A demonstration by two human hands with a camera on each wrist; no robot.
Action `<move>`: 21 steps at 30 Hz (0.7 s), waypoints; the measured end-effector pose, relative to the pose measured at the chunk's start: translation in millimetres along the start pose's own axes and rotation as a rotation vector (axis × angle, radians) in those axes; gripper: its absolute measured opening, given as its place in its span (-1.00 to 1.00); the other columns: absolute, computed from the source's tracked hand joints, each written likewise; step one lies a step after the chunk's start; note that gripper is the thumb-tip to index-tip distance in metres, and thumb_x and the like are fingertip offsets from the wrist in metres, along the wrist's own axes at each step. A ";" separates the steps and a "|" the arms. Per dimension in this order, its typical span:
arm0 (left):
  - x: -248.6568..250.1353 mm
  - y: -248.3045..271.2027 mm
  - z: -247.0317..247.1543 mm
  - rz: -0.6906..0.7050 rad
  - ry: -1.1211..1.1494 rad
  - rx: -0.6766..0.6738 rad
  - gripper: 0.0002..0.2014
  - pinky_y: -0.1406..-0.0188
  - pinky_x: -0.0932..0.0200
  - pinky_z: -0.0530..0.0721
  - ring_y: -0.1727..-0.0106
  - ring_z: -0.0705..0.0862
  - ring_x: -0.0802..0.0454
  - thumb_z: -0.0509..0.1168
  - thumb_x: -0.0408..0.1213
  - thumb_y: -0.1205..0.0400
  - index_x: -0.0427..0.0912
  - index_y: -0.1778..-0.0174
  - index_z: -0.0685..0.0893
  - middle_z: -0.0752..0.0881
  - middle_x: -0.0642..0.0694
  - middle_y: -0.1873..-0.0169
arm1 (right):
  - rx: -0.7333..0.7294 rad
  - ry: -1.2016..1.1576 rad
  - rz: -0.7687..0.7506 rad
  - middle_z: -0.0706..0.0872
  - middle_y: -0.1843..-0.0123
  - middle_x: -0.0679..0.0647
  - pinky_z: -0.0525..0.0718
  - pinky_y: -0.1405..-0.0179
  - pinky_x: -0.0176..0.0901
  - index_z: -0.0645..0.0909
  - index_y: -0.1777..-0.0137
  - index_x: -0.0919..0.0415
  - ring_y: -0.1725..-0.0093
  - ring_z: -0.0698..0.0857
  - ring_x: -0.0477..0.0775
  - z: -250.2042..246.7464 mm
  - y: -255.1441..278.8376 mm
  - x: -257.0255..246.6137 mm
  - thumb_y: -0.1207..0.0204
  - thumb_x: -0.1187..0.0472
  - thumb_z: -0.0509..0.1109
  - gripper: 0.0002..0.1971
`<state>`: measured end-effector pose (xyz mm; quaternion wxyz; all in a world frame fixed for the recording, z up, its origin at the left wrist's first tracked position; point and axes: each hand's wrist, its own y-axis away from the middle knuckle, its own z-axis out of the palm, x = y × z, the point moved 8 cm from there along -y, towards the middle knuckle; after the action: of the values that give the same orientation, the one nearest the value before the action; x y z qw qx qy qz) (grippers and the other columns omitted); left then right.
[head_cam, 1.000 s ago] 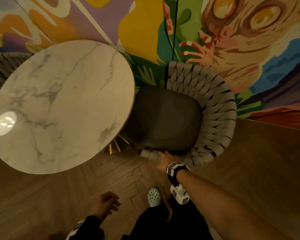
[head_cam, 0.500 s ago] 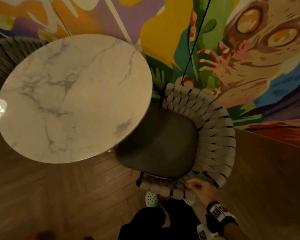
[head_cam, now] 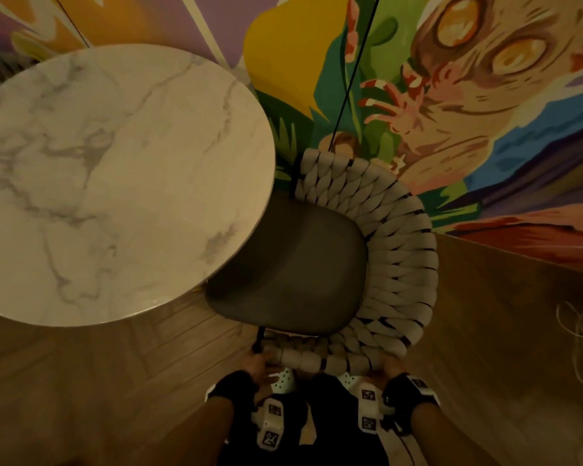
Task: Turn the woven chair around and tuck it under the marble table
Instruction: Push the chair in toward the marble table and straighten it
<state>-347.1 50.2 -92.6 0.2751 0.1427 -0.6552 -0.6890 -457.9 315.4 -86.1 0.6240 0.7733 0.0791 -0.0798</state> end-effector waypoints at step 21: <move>72.0 -30.9 -3.7 0.274 -0.327 0.036 -0.53 0.50 0.21 0.67 0.15 0.71 -0.03 0.25 -0.37 -0.65 0.02 -0.49 0.42 0.69 -0.26 -0.23 | -0.071 0.199 -0.150 0.53 -0.41 0.46 0.57 -0.12 0.11 0.24 -0.56 0.29 -0.25 0.59 0.34 5.8 -19.5 -66.5 -0.73 0.18 0.00 -0.57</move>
<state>-409.1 6.1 -111.4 0.2534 -0.0565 -0.7166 -0.6474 -527.2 312.3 -91.1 0.6324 0.7468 0.2007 -0.0464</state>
